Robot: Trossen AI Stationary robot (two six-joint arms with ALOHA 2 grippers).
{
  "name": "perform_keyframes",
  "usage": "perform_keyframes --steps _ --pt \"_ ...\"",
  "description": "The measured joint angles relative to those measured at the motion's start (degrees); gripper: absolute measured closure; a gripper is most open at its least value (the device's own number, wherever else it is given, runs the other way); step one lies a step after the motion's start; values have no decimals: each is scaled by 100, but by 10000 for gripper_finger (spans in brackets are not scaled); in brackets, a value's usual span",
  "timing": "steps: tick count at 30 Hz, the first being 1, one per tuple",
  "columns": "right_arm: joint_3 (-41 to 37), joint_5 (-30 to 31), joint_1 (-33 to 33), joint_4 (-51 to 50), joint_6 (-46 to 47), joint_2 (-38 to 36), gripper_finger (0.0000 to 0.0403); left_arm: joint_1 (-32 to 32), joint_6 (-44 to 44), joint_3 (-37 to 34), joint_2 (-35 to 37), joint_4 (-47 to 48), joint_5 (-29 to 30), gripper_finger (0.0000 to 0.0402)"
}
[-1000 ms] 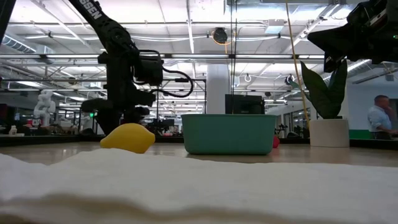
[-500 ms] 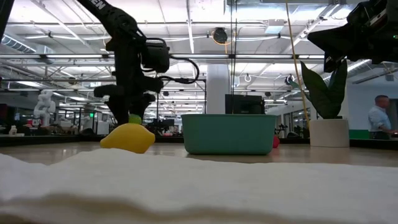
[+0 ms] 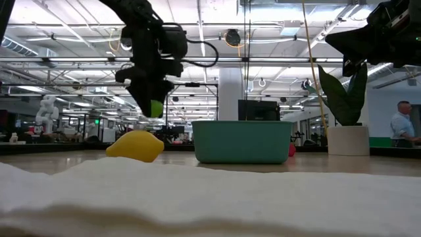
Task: Pick and placing Produce into tupperware
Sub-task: Put the green cabbage into the blue bin
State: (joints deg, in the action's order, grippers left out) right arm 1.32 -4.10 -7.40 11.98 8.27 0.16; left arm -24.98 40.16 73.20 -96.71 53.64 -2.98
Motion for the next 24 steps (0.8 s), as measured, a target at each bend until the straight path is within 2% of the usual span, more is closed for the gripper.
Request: perform_keyframes --steps 14,24 --pt "-2 1 -1 -2 2 1 403 -2 -11 996 6 539 -10 159" --pt "0 0 -1 -2 2 0 403 -2 -38 1188 9 687 -2 158"
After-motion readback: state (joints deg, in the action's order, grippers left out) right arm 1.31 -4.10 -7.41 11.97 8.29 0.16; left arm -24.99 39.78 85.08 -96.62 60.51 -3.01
